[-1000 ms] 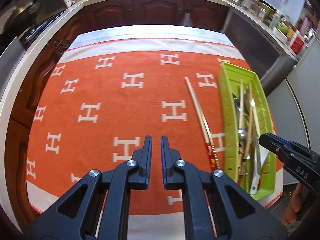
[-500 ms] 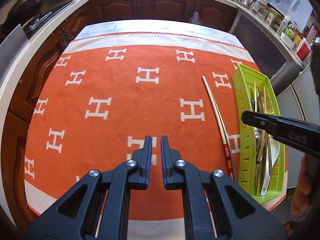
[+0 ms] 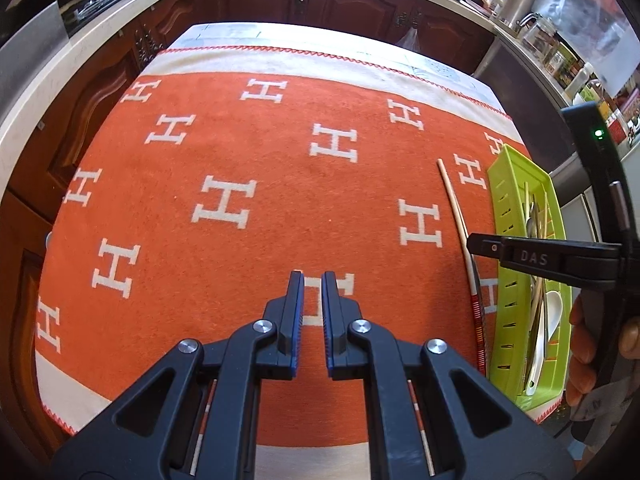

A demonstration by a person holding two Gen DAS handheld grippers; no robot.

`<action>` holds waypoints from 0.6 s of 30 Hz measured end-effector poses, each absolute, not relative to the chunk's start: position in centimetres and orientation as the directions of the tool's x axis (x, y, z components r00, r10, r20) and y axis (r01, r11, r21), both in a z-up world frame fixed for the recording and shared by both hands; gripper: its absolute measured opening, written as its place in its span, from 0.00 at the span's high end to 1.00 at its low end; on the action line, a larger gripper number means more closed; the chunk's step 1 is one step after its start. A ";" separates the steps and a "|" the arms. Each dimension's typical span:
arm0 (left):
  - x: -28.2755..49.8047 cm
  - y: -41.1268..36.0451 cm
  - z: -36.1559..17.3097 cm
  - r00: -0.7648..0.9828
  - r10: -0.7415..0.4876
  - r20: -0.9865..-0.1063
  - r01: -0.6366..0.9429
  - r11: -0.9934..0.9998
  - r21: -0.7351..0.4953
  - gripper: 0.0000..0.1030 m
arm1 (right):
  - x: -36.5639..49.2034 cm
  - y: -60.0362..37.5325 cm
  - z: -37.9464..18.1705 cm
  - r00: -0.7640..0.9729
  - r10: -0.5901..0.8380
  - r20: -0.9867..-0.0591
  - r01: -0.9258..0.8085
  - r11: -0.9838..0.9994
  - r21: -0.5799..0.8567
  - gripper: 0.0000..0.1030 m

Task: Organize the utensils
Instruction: 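Grasp the thin metal chopstick with the right tool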

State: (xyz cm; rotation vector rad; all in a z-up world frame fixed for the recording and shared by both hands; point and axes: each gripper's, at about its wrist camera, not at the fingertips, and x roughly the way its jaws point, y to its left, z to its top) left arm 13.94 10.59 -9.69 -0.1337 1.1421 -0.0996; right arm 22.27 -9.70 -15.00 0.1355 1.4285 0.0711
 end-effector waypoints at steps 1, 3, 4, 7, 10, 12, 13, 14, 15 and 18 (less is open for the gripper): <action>14.0 10.9 -9.8 0.411 -0.150 -0.899 0.007 0.987 -0.162 0.94 | 22.5 -9.6 -15.3 0.130 0.125 -0.983 0.034 0.991 0.131 0.84; 14.0 11.3 -9.9 0.411 -0.155 -0.898 0.001 0.986 -0.169 0.94 | 22.8 -9.3 -16.2 0.104 0.121 -0.987 0.038 0.991 0.126 0.84; 14.0 11.4 -9.9 0.411 -0.155 -0.898 -0.001 0.985 -0.171 0.94 | 22.9 -9.2 -16.5 0.093 0.117 -0.989 0.040 0.992 0.121 0.85; 13.9 11.7 -9.9 0.412 -0.160 -0.897 -0.006 0.984 -0.178 0.94 | 23.0 -8.7 -16.7 0.082 0.125 -0.989 0.039 0.991 0.129 0.85; 13.8 11.8 -10.0 0.411 -0.162 -0.897 -0.003 0.984 -0.179 0.94 | 22.7 -8.3 -16.8 0.064 0.188 -0.980 0.047 0.980 0.191 0.85; 13.8 11.8 -10.1 0.409 -0.164 -0.898 -0.002 0.984 -0.180 0.94 | 22.4 -7.8 -17.0 0.051 0.229 -0.972 0.067 0.970 0.232 0.85; 13.8 11.8 -10.2 0.408 -0.164 -0.898 -0.001 0.984 -0.180 0.94 | 22.3 -7.6 -16.9 0.057 0.236 -0.970 0.068 0.969 0.240 0.85; 13.7 11.8 -10.2 0.407 -0.164 -0.898 -0.001 0.984 -0.180 0.94 | 22.0 -7.4 -17.0 0.049 0.252 -0.967 0.070 0.964 0.255 0.85; 13.7 11.8 -10.2 0.407 -0.166 -0.898 0.000 0.983 -0.181 0.94 | 21.8 -7.3 -17.0 0.042 0.273 -0.961 0.072 0.959 0.276 0.85; 13.6 11.7 -10.2 0.408 -0.165 -0.898 0.003 0.984 -0.180 0.94 | 21.2 -6.7 -17.2 0.027 0.311 -0.950 0.052 0.949 0.312 0.85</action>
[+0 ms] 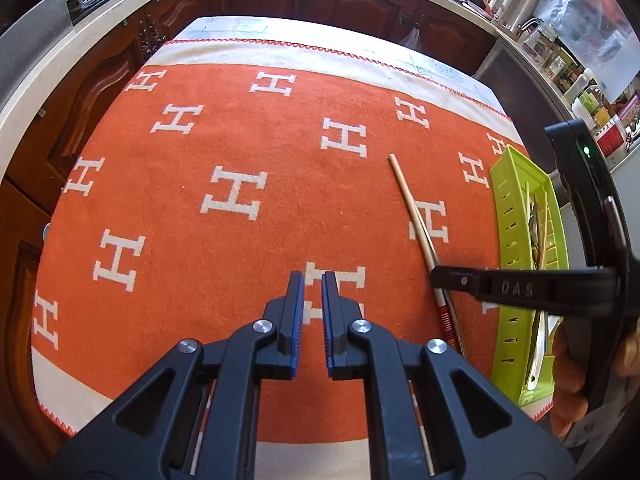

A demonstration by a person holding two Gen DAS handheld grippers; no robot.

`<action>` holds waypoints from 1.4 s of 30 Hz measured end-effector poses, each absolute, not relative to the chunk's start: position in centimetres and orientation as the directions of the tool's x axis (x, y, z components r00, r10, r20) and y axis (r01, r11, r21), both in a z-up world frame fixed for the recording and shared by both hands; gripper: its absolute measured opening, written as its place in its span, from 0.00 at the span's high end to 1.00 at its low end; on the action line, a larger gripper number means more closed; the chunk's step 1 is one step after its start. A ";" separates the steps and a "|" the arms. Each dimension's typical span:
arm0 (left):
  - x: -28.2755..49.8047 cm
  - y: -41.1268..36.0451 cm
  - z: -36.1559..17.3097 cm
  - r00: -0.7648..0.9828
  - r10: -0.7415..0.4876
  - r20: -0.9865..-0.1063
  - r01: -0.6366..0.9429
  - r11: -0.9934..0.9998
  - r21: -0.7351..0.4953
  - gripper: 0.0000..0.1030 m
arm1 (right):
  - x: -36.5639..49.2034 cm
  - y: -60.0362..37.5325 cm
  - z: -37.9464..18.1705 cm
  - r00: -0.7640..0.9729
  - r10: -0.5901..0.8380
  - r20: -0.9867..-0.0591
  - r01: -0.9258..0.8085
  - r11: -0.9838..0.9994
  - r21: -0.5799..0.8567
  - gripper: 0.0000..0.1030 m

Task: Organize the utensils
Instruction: 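Grasp the thin metal chopstick with the right tool, then grasp the red-banded wooden chopstick with the left tool while the right tool holds the metal chopstick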

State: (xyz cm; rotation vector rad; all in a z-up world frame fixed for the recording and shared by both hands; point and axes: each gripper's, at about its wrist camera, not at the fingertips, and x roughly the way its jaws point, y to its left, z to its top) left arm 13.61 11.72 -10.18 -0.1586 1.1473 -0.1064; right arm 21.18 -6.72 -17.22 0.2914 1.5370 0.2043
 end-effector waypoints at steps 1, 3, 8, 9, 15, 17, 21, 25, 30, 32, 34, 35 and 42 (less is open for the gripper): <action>13.6 11.8 -10.2 0.408 -0.166 -0.898 0.003 0.984 -0.181 0.94 | 21.0 -6.7 -17.1 0.032 0.311 -0.950 0.039 0.949 0.312 0.85; 13.6 11.8 -10.2 0.408 -0.165 -0.898 0.002 0.984 -0.179 0.94 | 20.3 -6.6 -17.1 0.038 0.315 -0.948 0.024 0.948 0.316 0.85; 13.5 11.6 -10.3 0.403 -0.167 -0.900 0.007 0.984 -0.180 0.94 | 18.9 -6.1 -17.2 0.078 0.325 -0.943 -0.027 0.946 0.324 0.95; 13.5 11.4 -10.3 0.401 -0.168 -0.900 0.010 0.984 -0.179 0.94 | 18.5 -6.2 -17.1 0.093 0.318 -0.944 -0.031 0.948 0.316 0.95; 13.4 9.8 -10.2 0.397 -0.175 -0.901 0.048 0.984 -0.170 0.94 | 16.6 -8.2 -16.4 0.176 0.367 -0.913 -0.001 0.928 0.373 1.00; 13.6 9.2 -10.1 0.395 -0.188 -0.899 0.062 0.982 -0.178 0.94 | 16.3 -9.1 -15.9 0.197 0.384 -0.902 0.007 0.920 0.393 1.00; 14.0 8.1 -10.4 0.378 -0.208 -0.902 0.078 0.978 -0.193 0.94 | 15.6 -9.3 -15.2 0.194 0.382 -0.904 -0.041 0.924 0.381 1.00; 14.1 7.7 -10.7 0.369 -0.208 -0.906 0.082 0.978 -0.191 0.94 | 14.5 -8.4 -15.0 0.195 0.313 -0.929 -0.110 0.949 0.297 0.99; 14.1 8.4 -11.1 0.361 -0.203 -0.910 0.062 0.979 -0.194 0.94 | 14.1 -6.6 -15.9 0.182 0.270 -0.946 -0.145 0.959 0.245 0.99; 14.2 8.9 -11.3 0.361 -0.201 -0.911 0.051 0.979 -0.196 0.94 | 14.2 -6.1 -16.2 0.182 0.251 -0.951 -0.155 0.962 0.224 0.98; 14.3 9.4 -11.4 0.361 -0.199 -0.911 0.039 0.979 -0.199 0.94 | 14.2 -5.7 -16.4 0.185 0.236 -0.954 -0.167 0.964 0.206 0.96; 14.4 9.5 -11.5 0.361 -0.200 -0.911 0.035 0.979 -0.201 0.94 | 14.2 -5.5 -16.5 0.183 0.230 -0.956 -0.174 0.964 0.199 0.95; 14.5 9.8 -11.9 0.355 -0.208 -0.912 0.027 0.977 -0.212 0.94 | 12.9 -3.1 -16.3 0.314 0.101 -0.944 -0.238 0.971 0.025 0.94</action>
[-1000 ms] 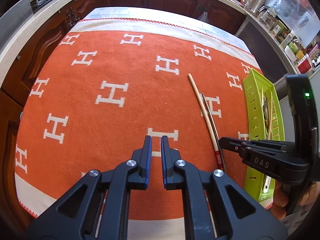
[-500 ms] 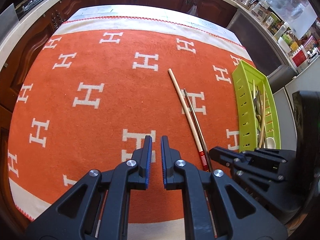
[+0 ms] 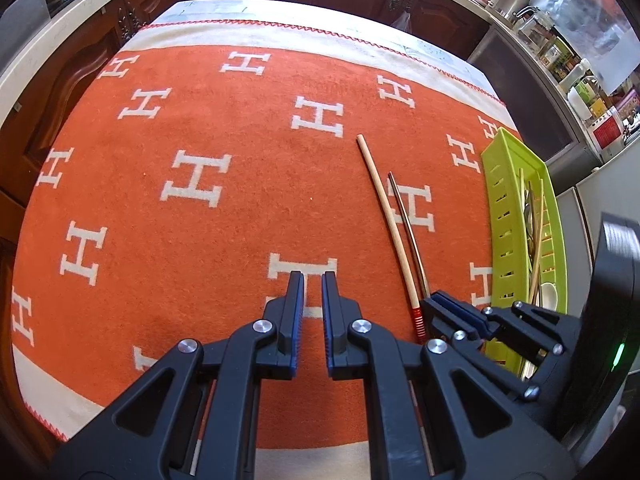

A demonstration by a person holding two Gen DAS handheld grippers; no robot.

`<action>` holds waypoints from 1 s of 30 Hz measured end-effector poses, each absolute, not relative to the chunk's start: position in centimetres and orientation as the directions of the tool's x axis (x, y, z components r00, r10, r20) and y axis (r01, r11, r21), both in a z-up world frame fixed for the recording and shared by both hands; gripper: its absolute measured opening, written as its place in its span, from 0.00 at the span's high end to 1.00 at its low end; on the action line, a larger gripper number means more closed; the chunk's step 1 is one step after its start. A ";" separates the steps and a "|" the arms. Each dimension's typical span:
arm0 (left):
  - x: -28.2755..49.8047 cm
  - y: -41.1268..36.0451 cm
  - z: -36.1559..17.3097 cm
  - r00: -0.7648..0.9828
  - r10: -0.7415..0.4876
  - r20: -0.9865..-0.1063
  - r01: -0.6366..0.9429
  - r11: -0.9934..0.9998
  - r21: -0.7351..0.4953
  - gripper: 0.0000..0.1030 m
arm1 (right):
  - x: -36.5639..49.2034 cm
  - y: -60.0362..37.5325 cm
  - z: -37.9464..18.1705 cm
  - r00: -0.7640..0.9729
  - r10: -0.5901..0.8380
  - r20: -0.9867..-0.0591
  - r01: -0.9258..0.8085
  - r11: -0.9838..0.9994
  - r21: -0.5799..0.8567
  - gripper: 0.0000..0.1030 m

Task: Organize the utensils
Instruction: 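Grasp the red-banded wooden chopstick with the left tool while the right tool holds the metal chopstick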

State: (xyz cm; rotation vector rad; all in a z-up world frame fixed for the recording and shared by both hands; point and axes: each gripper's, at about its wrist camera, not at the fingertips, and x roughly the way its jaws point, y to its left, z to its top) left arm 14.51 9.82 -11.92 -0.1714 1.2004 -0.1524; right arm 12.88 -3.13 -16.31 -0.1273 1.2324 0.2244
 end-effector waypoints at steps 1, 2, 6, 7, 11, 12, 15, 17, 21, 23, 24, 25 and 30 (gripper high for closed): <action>14.5 9.8 -11.9 0.355 -0.208 -0.911 0.026 0.977 -0.213 0.94 | 12.4 -2.8 -16.3 0.344 0.083 -0.935 -0.240 0.971 -0.002 0.94; 14.5 9.9 -12.0 0.356 -0.208 -0.911 0.024 0.977 -0.214 0.94 | 12.0 -2.5 -16.3 0.365 0.072 -0.928 -0.238 0.971 -0.019 0.94; 14.6 10.1 -12.1 0.356 -0.207 -0.911 0.016 0.976 -0.215 0.94 | 11.5 -3.3 -16.2 0.387 0.095 -0.917 -0.185 0.982 0.024 0.95; 14.5 10.1 -12.1 0.354 -0.209 -0.911 0.017 0.976 -0.217 0.94 | 11.5 -3.7 -16.1 0.383 0.111 -0.917 -0.166 0.985 0.050 0.95; 14.5 9.4 -12.4 0.345 -0.236 -0.908 0.036 0.970 -0.239 0.94 | 11.4 -5.6 -14.8 0.393 0.179 -0.902 -0.117 0.983 0.144 0.95; 14.5 9.0 -12.5 0.342 -0.247 -0.907 0.044 0.968 -0.247 0.93 | 11.4 -6.3 -14.4 0.397 0.198 -0.896 -0.104 0.980 0.171 0.95; 14.6 7.7 -12.9 0.338 -0.267 -0.902 0.061 0.963 -0.262 0.75 | 11.0 -8.3 -12.9 0.410 0.259 -0.874 -0.065 0.965 0.255 0.95; 14.6 6.7 -13.1 0.340 -0.273 -0.900 0.069 0.962 -0.266 0.68 | 10.6 -9.9 -11.8 0.426 0.290 -0.857 -0.041 0.953 0.302 0.95; 15.0 3.9 -14.0 0.325 -0.258 -0.910 0.095 0.966 -0.240 0.68 | 9.5 -13.3 -9.4 0.470 0.332 -0.818 0.009 0.925 0.381 0.95; 15.1 2.7 -14.2 0.326 -0.236 -0.915 0.097 0.971 -0.216 0.68 | 8.8 -15.1 -8.3 0.497 0.336 -0.800 0.033 0.914 0.404 0.95; 15.1 2.0 -14.4 0.328 -0.219 -0.919 0.096 0.975 -0.198 0.68 | 8.6 -15.8 -7.9 0.507 0.335 -0.794 0.042 0.911 0.411 0.95; 15.1 1.5 -14.5 0.333 -0.206 -0.920 0.094 0.978 -0.185 0.68 | 8.3 -16.8 -7.3 0.523 0.335 -0.784 0.053 0.905 0.422 0.95; 14.8 -0.6 -14.8 0.368 -0.132 -0.920 0.094 0.990 -0.104 0.68 | 7.0 -20.1 -5.7 0.576 0.309 -0.757 0.087 0.897 0.433 0.95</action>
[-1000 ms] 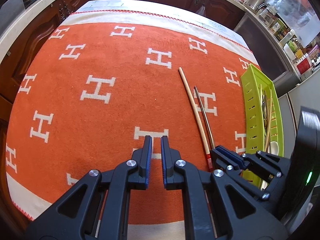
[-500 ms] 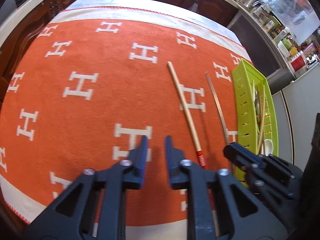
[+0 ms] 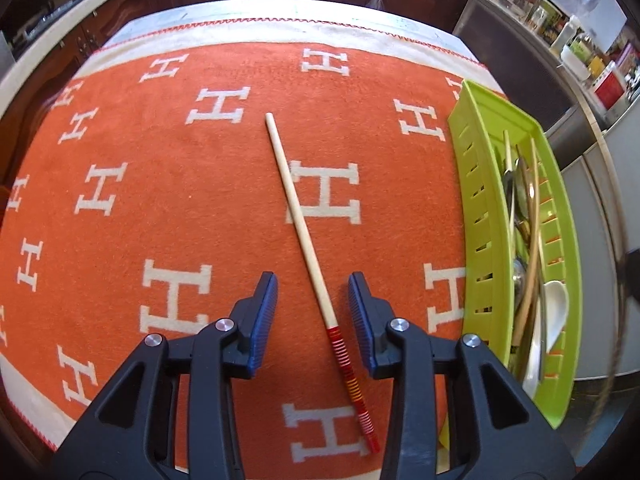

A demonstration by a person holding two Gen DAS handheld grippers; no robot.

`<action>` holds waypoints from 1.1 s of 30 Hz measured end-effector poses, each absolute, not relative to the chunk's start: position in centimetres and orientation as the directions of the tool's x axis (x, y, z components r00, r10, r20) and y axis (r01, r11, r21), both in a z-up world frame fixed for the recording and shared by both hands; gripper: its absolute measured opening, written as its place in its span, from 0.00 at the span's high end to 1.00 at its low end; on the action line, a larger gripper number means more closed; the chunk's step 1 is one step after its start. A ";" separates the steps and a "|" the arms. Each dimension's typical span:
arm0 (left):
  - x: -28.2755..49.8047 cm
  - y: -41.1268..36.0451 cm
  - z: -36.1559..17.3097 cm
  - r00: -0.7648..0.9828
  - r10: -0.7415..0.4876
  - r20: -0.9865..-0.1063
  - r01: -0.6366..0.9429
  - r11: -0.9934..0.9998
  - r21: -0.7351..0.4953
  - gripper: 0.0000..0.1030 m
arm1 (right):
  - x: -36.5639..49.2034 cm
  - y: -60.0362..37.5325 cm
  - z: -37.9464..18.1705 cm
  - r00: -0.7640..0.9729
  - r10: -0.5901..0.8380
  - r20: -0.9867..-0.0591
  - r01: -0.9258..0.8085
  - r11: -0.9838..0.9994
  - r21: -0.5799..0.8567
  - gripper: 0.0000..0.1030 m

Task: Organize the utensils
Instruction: 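Grasp the red-banded wooden chopstick with the left tool while the right tool holds the metal chopstick, then carry both chopsticks over the green tray and lower them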

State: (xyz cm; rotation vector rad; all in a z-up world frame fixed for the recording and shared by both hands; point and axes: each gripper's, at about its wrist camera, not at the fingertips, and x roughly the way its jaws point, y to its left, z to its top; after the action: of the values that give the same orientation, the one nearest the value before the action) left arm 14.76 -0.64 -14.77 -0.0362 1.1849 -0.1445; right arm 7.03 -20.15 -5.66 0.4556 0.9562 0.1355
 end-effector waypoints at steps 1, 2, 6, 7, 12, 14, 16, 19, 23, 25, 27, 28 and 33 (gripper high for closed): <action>14.7 -0.9 -14.9 0.380 -0.111 -0.918 0.088 0.993 -0.084 0.68 | 6.9 -20.8 -5.6 0.582 0.304 -0.754 0.097 0.895 0.436 0.95; 14.5 -1.0 -14.9 0.398 -0.088 -0.913 0.083 0.995 -0.060 0.68 | 6.8 -21.3 -5.6 0.583 0.304 -0.754 0.103 0.892 0.440 0.95; 14.1 -1.6 -14.8 0.428 -0.044 -0.903 0.073 0.997 -0.014 0.78 | 6.4 -23.1 -5.9 0.582 0.300 -0.756 0.125 0.885 0.448 0.95; 14.2 -1.6 -14.9 0.429 -0.041 -0.902 0.070 0.998 -0.012 0.86 | 6.3 -23.5 -6.0 0.582 0.301 -0.756 0.126 0.884 0.450 0.95; 14.7 -1.0 -14.9 0.419 -0.049 -0.907 0.062 0.998 -0.025 0.96 | 5.6 -24.3 -6.5 0.583 0.306 -0.753 0.131 0.879 0.458 0.95; 14.7 -0.8 -14.8 0.408 -0.053 -0.911 0.065 0.997 -0.029 0.96 | 5.7 -24.0 -6.8 0.585 0.302 -0.753 0.135 0.879 0.457 0.95; 14.7 -0.5 -14.6 0.393 -0.064 -0.917 0.063 0.997 -0.043 0.97 | 5.6 -24.2 -7.1 0.585 0.304 -0.751 0.136 0.877 0.461 0.95; 14.3 -0.2 -13.8 0.393 -0.078 -0.916 0.063 0.996 -0.058 0.97 | 5.7 -24.0 -7.2 0.583 0.304 -0.753 0.141 0.875 0.462 0.95; 13.6 -0.3 -11.7 0.414 -0.099 -0.905 0.080 0.994 -0.073 0.97 | 5.3 -24.2 -7.7 0.582 0.304 -0.754 0.152 0.870 0.468 0.95; 13.3 -0.5 -10.7 0.422 -0.114 -0.899 0.091 0.992 -0.084 0.97 | 5.2 -24.4 -8.0 0.581 0.300 -0.757 0.164 0.868 0.469 0.95; 13.0 -0.9 -9.4 0.428 -0.135 -0.894 0.107 0.989 -0.098 0.97 | 5.1 -24.7 -8.3 0.580 0.295 -0.759 0.175 0.865 0.471 0.95; 12.8 -1.1 -8.9 0.429 -0.146 -0.891 0.115 0.988 -0.106 0.97 | 5.0 -24.9 -8.5 0.579 0.292 -0.761 0.184 0.863 0.471 0.95; 12.0 -3.0 -6.5 0.448 -0.188 -0.874 0.165 0.978 -0.127 0.97 | 5.2 -25.9 -9.6 0.575 0.276 -0.771 0.224 0.853 0.472 0.95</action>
State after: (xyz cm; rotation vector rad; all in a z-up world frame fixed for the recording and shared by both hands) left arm 12.01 -2.97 -6.50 -0.0242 1.0850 -0.2186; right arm 5.25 -25.86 -9.55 0.5716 0.9728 0.0324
